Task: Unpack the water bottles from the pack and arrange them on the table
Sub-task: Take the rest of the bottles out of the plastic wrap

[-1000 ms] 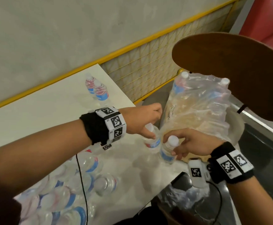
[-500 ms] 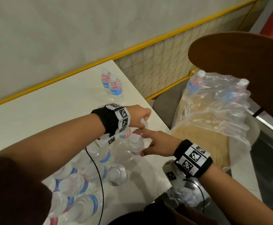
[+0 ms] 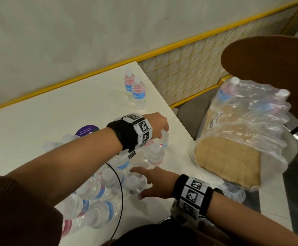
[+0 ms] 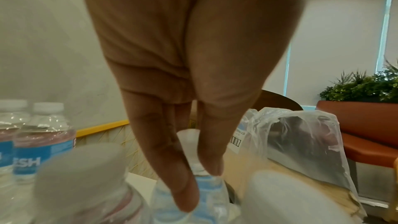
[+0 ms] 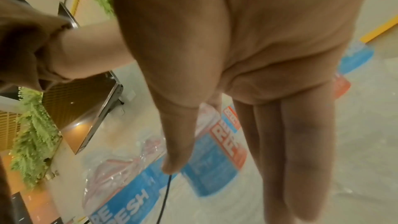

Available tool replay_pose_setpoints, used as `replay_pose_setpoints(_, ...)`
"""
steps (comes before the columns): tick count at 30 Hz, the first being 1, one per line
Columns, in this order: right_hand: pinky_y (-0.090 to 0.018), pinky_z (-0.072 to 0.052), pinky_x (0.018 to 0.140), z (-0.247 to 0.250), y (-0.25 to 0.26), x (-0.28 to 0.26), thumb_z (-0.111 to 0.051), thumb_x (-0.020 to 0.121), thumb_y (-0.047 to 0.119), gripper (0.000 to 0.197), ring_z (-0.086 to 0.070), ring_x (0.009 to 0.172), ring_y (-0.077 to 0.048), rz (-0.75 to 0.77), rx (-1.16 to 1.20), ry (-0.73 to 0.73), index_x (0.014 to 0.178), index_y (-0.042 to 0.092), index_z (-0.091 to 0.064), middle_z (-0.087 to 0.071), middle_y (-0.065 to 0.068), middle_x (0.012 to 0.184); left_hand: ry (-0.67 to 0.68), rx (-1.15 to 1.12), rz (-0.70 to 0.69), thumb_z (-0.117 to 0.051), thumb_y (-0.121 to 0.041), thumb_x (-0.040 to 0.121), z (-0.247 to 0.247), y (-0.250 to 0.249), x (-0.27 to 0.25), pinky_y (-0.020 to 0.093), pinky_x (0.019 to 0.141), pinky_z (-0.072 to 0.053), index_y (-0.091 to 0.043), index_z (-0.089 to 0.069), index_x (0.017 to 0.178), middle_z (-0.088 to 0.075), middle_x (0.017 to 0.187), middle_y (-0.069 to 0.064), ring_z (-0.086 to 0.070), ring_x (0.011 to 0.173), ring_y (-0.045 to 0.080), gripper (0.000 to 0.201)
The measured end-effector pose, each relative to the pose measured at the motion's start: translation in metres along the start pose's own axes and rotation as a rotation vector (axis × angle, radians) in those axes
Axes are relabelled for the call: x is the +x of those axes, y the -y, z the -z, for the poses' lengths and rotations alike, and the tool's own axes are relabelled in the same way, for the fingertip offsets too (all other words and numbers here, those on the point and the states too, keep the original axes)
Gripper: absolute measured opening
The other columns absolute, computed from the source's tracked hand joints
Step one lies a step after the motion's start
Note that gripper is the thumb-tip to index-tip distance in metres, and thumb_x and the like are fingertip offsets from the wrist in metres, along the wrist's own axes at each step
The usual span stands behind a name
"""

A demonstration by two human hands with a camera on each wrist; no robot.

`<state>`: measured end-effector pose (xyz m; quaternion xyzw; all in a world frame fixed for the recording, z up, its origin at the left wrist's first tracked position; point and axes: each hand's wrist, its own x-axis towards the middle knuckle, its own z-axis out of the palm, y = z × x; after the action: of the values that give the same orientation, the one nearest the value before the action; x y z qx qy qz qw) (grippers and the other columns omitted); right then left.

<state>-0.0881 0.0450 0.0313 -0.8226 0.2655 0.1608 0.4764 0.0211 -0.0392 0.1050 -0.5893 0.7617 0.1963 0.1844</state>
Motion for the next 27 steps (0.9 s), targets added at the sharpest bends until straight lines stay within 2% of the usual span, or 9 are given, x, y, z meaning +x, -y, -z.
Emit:
replay_pose_setpoints(3, -0.019, -0.031, 0.087, -0.005, -0.002, 0.012, -0.070, 0.084, 0.025, 0.073, -0.050, 0.117, -0.022, 0.028, 0.056, -0.014, 0.144, 0.025, -0.029, -0.052, -0.005, 0.133, 0.004, 0.020, -0.016, -0.052, -0.011, 0.091, 0.000, -0.001, -0.002, 0.028, 0.091, -0.043, -0.021, -0.055, 0.132, -0.055, 0.133, 0.002, -0.052, 0.121, 0.021, 0.042)
replay_pose_setpoints(5, -0.022, -0.034, 0.088, -0.006, -0.001, 0.019, -0.071, 0.083, 0.025, 0.075, -0.053, 0.114, -0.024, 0.034, 0.071, -0.013, 0.144, 0.026, -0.028, -0.055, -0.007, 0.129, 0.009, 0.037, -0.020, -0.052, -0.021, 0.092, 0.001, -0.005, -0.003, 0.029, 0.089, -0.042, -0.024, -0.052, 0.133, -0.053, 0.135, 0.001, -0.051, 0.121, 0.021, 0.042)
replay_pose_setpoints(8, -0.020, -0.034, 0.087, -0.006, -0.003, 0.024, -0.072, 0.082, 0.026, 0.076, -0.054, 0.112, -0.025, 0.048, 0.071, -0.032, 0.145, 0.025, -0.028, -0.058, -0.010, 0.124, 0.099, 0.082, -0.059, -0.056, -0.044, 0.089, -0.002, -0.012, -0.002, 0.030, 0.096, -0.039, -0.028, -0.041, 0.141, -0.044, 0.141, 0.003, -0.045, 0.127, 0.022, 0.057)
replay_pose_setpoints(13, -0.025, -0.041, 0.095, -0.005, -0.015, 0.010, -0.072, 0.082, 0.031, 0.087, -0.057, 0.115, -0.023, -0.036, 0.087, 0.004, 0.148, 0.027, -0.016, -0.054, -0.011, 0.132, 0.213, 0.182, -0.060, -0.061, -0.044, 0.086, -0.009, -0.022, 0.003, 0.035, 0.103, -0.037, -0.031, -0.033, 0.145, -0.028, 0.151, 0.004, -0.038, 0.134, 0.025, 0.066)
replay_pose_setpoints(18, -0.029, -0.046, 0.092, 0.013, -0.044, -0.022, -0.068, 0.082, 0.043, 0.058, -0.060, 0.107, -0.018, -0.147, 0.017, 0.076, 0.133, 0.023, -0.048, -0.065, 0.001, 0.119, 0.015, 0.042, -0.145, -0.053, -0.035, 0.092, -0.003, -0.050, 0.026, 0.048, 0.115, -0.026, -0.033, -0.038, 0.141, -0.012, 0.157, 0.010, -0.010, 0.146, 0.030, 0.052)
replay_pose_setpoints(21, -0.031, -0.050, 0.084, 0.031, -0.075, -0.044, -0.064, 0.087, 0.035, 0.035, -0.064, 0.090, -0.017, -0.209, 0.046, 0.049, 0.114, 0.013, -0.064, -0.072, -0.005, 0.102, -0.072, -0.079, -0.219, -0.050, -0.024, 0.092, 0.002, -0.083, 0.046, 0.047, 0.117, -0.019, -0.030, -0.055, 0.128, 0.000, 0.160, 0.007, 0.005, 0.148, 0.025, 0.036)
replay_pose_setpoints(24, -0.027, -0.048, 0.072, 0.050, -0.115, -0.067, -0.061, 0.086, 0.026, 0.023, -0.060, 0.076, -0.013, -0.364, 0.094, -0.117, 0.102, 0.011, -0.070, -0.072, -0.008, 0.094, -0.116, -0.100, -0.309, -0.054, -0.021, 0.089, 0.004, -0.113, 0.065, 0.046, 0.111, -0.031, -0.021, -0.067, 0.101, -0.002, 0.160, 0.002, -0.003, 0.147, 0.026, 0.018)
replay_pose_setpoints(26, -0.028, -0.046, 0.078, 0.066, -0.134, -0.085, -0.058, 0.086, 0.019, 0.021, -0.058, 0.086, -0.016, -0.482, 0.088, -0.292, 0.102, 0.012, -0.069, -0.069, -0.005, 0.103, -0.196, -0.144, -0.358, -0.060, -0.026, 0.082, 0.004, -0.127, 0.074, 0.043, 0.104, -0.038, -0.017, -0.056, 0.094, -0.008, 0.158, 0.004, -0.012, 0.145, 0.028, 0.015)
replay_pose_setpoints(27, -0.030, -0.044, 0.085, 0.076, -0.147, -0.091, -0.055, 0.089, 0.018, 0.022, -0.058, 0.096, -0.019, -0.546, 0.062, -0.384, 0.107, 0.011, -0.066, -0.065, -0.005, 0.110, -0.236, -0.162, -0.378, -0.063, -0.032, 0.078, 0.004, -0.133, 0.077, 0.042, 0.103, -0.040, -0.018, -0.048, 0.094, -0.009, 0.158, 0.006, -0.015, 0.144, 0.028, 0.027)
